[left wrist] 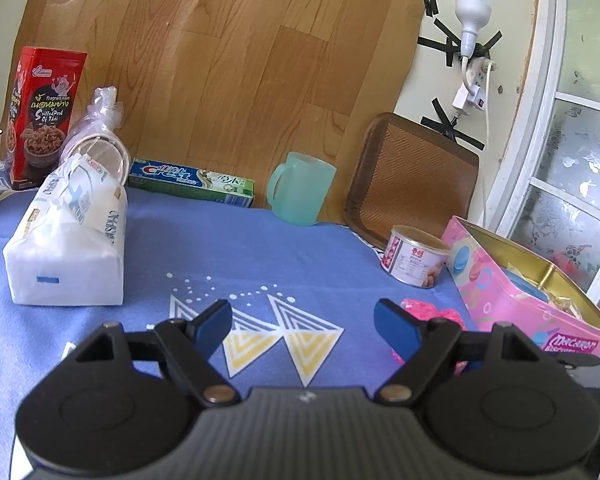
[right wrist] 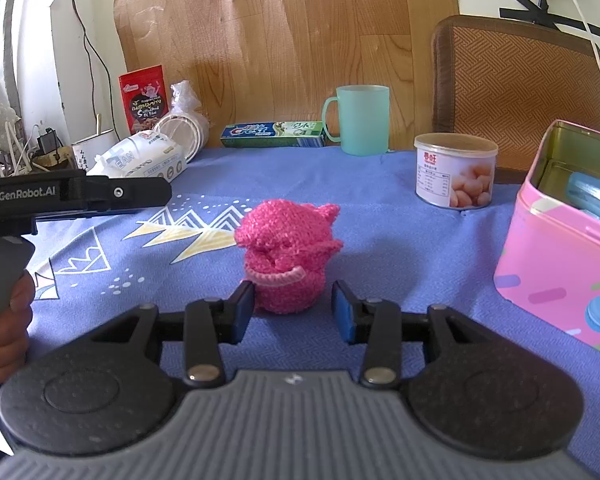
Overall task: Organize soft objects
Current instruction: 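Lift the pink sock with the right tool toward the left tool, then grasp the pink sock with the left tool while the right tool releases it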
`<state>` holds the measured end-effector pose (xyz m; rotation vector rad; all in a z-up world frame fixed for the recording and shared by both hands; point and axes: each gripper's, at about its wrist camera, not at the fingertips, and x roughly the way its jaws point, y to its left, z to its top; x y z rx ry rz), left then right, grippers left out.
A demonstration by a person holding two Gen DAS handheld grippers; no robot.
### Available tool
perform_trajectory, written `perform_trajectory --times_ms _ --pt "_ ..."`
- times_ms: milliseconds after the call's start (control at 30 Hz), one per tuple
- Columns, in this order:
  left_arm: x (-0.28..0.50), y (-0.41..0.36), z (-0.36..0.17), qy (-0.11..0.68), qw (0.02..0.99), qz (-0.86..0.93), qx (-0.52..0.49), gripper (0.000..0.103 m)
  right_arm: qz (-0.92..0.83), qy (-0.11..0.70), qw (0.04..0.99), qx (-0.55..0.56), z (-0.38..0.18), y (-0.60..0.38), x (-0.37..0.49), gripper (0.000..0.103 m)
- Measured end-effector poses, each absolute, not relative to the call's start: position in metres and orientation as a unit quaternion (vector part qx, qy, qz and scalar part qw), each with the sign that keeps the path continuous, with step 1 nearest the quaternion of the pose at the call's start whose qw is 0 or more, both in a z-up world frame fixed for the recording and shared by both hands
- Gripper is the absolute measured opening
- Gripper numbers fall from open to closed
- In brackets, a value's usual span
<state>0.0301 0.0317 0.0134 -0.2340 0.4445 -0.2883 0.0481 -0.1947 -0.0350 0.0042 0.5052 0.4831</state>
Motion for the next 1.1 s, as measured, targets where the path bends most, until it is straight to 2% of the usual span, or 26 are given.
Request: perform_trajectory --times_ms 167,200,233,400,467,600,667,733,800,867,1100 --pt "0.031 0.033 0.014 0.221 0.957 -0.147 -0.12 0.081 0.233 0.247 0.941 0.004 -0.034 -0.196 0.049 0.047" --pt "0.032 0.033 0.014 0.223 0.956 -0.148 -0.122 0.081 0.233 0.245 0.941 0.002 -0.034 -0.195 0.048 0.045" --pt "0.033 0.033 0.014 0.227 0.954 -0.151 -0.125 0.081 0.235 0.243 0.941 0.001 -0.034 -0.195 0.047 0.032" --pt "0.033 0.03 0.016 0.248 0.94 -0.179 -0.155 0.081 0.23 0.241 0.943 -0.013 -0.033 -0.191 0.045 0.032" --pt "0.033 0.024 0.016 0.26 0.929 -0.199 -0.172 0.088 0.224 0.241 0.944 -0.018 -0.032 -0.191 0.043 0.032" --pt "0.033 -0.001 0.022 0.266 0.924 -0.231 -0.151 0.089 0.225 0.243 0.943 -0.015 -0.032 -0.194 0.037 0.032" --pt "0.04 -0.017 0.021 0.283 0.918 -0.241 -0.14 0.082 0.226 0.238 0.945 -0.012 -0.032 -0.196 0.034 0.032" --pt "0.053 -0.032 0.016 0.308 0.908 -0.251 -0.131 0.06 0.226 0.227 0.947 -0.012 -0.031 -0.197 0.03 0.03" --pt "0.061 -0.043 0.012 0.326 0.897 -0.265 -0.136 0.054 0.218 0.219 0.951 -0.022 -0.031 -0.198 0.025 0.027" --pt "0.062 -0.054 0.018 0.324 0.895 -0.275 -0.137 0.053 0.199 0.204 0.958 -0.027 -0.029 -0.204 0.021 0.027" --pt "0.059 -0.124 0.075 0.239 0.903 -0.351 -0.068 0.053 0.111 0.097 0.989 -0.015 0.005 -0.252 -0.001 0.027"
